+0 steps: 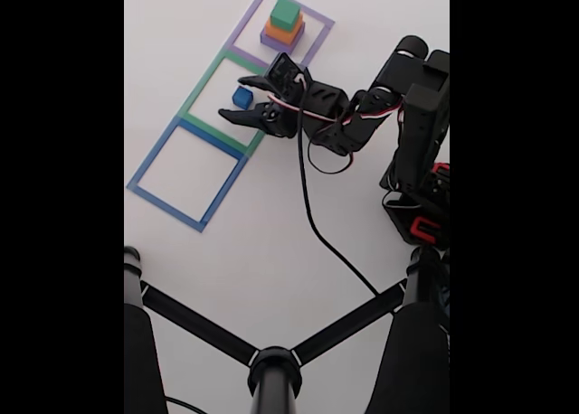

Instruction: Tower of hanoi

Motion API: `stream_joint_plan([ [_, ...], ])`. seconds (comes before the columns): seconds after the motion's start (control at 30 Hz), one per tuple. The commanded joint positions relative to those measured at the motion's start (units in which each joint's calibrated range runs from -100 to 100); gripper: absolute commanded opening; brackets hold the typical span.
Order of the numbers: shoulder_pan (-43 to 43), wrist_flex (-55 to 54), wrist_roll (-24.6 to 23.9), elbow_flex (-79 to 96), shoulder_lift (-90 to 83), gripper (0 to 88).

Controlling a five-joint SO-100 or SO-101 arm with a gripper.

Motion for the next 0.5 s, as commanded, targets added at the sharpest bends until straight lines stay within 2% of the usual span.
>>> stream_joint_plan([
  [0.0,0.47,8.26,0.0,-1.8,-12.28,19.1],
  [0.13,1.61,23.8,0.0,-2.25,-24.38,13.9],
  [0.27,3.06,50.92,0.0,-7.07,-38.49,4.4],
  [0.47,4.81,87.34,0.0,-19.15,-52.75,0.1],
])
